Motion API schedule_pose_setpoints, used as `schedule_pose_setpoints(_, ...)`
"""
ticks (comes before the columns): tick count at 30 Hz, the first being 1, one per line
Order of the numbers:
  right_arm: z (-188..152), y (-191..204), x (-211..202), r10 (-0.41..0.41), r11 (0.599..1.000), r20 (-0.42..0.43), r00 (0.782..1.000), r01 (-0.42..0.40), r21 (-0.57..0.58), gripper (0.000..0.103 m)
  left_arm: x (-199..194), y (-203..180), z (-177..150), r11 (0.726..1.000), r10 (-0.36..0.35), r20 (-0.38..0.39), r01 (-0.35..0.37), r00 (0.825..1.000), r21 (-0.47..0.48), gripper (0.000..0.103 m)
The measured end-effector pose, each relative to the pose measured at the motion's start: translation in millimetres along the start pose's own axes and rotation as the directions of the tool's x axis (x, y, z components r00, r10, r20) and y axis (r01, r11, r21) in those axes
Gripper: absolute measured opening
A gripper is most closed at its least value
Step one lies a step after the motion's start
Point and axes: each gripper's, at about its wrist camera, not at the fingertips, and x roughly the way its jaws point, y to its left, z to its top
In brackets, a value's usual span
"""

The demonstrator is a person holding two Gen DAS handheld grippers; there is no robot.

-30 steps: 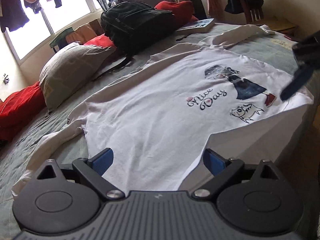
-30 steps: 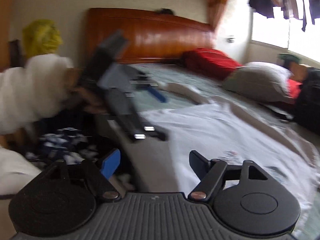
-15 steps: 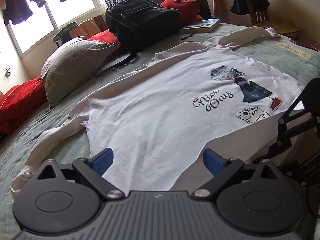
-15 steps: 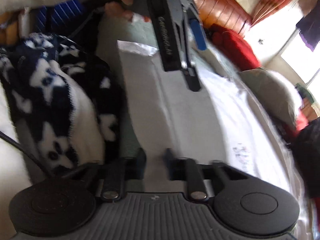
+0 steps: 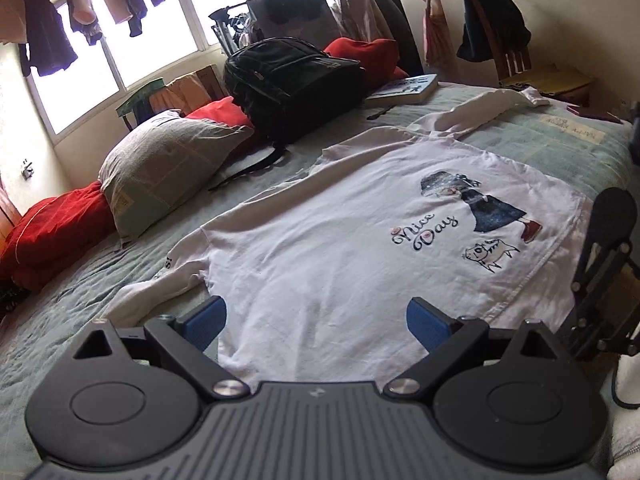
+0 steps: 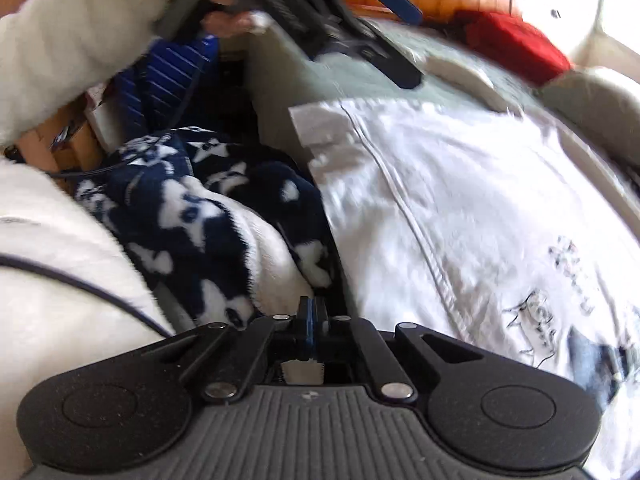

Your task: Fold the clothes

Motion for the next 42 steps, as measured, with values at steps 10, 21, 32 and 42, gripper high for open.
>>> schedule_pose_setpoints(10, 8, -68, -23, -0.278, 0.941, 0.073, 0.958, 0.256, 0.22, 0.028, 68, -11, -44, 0.983, -0.141, -0.127, 0.123, 0.982, -0.137, 0.096)
schedule_pose_setpoints(21, -73, -104, -45, -0.28, 0.814, 0.092, 0.956, 0.185, 0.55, 0.052, 40, 39, -54, 0.964, -0.104, -0.15, 0.063, 0.983, -0.257, 0.097)
schedule_pose_setpoints(32, -72, -101, -41, -0.287, 0.81, 0.105, 0.952, 0.183, 0.558, 0.072, 116, 58, -41, 0.897, -0.082, -0.175, -0.004, 0.981, -0.442, 0.099)
schedule_pose_setpoints(42, -59, -108, -63, -0.375, 0.78, 0.123, 0.919, 0.242, 0.577, 0.086, 148, 86, -25, 0.811, -0.158, -0.127, 0.055, 0.979, -0.582, 0.097)
